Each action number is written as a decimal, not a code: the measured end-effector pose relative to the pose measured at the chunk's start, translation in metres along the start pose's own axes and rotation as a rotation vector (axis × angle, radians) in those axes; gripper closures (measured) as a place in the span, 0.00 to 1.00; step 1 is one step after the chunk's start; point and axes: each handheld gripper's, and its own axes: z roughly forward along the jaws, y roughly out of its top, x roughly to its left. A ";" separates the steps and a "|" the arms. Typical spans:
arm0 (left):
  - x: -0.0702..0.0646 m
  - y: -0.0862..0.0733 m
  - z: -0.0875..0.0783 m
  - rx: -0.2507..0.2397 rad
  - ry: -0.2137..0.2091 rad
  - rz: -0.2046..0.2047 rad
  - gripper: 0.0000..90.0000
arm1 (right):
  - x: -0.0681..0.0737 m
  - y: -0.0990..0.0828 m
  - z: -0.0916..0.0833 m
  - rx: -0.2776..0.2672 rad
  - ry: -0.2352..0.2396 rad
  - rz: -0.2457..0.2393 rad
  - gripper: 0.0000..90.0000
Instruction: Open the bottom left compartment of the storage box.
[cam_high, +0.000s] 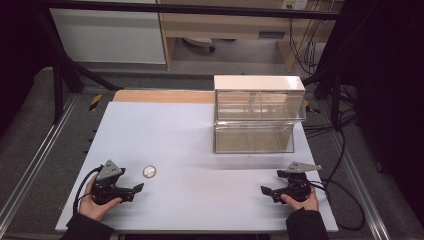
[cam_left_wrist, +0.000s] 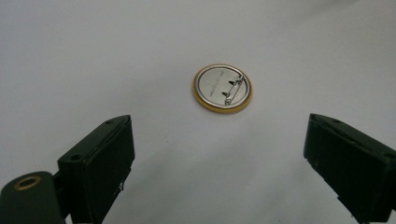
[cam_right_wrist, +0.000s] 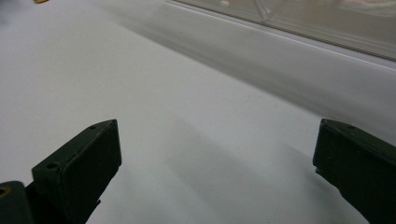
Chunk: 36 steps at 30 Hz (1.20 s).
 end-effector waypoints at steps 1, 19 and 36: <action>0.000 0.000 0.000 -0.001 0.001 -0.001 0.10 | 0.000 0.000 0.000 -0.002 0.000 -0.003 0.02; 0.000 0.000 0.002 0.007 0.004 0.006 0.10 | 0.007 0.005 0.001 -0.010 0.009 -0.024 0.02; 0.002 0.000 0.002 0.001 0.008 -0.002 0.11 | 0.021 0.012 0.010 -0.022 0.009 -0.051 0.02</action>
